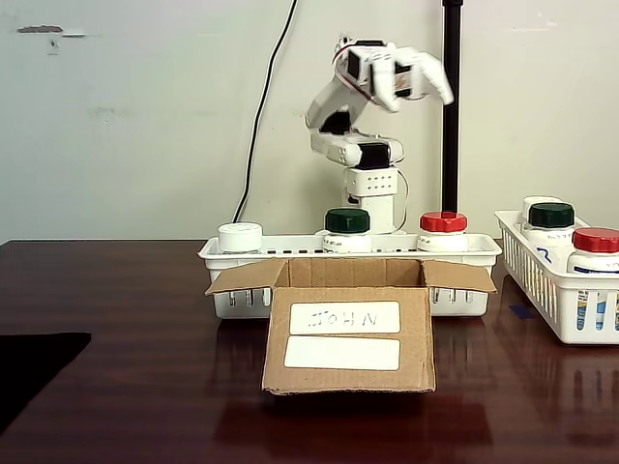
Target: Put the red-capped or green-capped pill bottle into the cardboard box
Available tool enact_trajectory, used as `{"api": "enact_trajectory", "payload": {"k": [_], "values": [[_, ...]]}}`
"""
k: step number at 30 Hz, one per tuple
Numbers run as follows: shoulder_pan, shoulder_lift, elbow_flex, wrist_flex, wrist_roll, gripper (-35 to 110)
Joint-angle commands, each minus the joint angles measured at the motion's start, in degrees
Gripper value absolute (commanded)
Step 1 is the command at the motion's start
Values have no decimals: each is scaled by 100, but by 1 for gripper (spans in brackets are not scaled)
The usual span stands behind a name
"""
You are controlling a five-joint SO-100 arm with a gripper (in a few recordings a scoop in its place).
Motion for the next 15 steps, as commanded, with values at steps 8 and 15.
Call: {"api": "enact_trajectory", "payload": {"k": [8,15], "values": [[-729,-4553,-1670,-3498,-413,61],[-466,-6117,-2593,-4342,-431,61]]}}
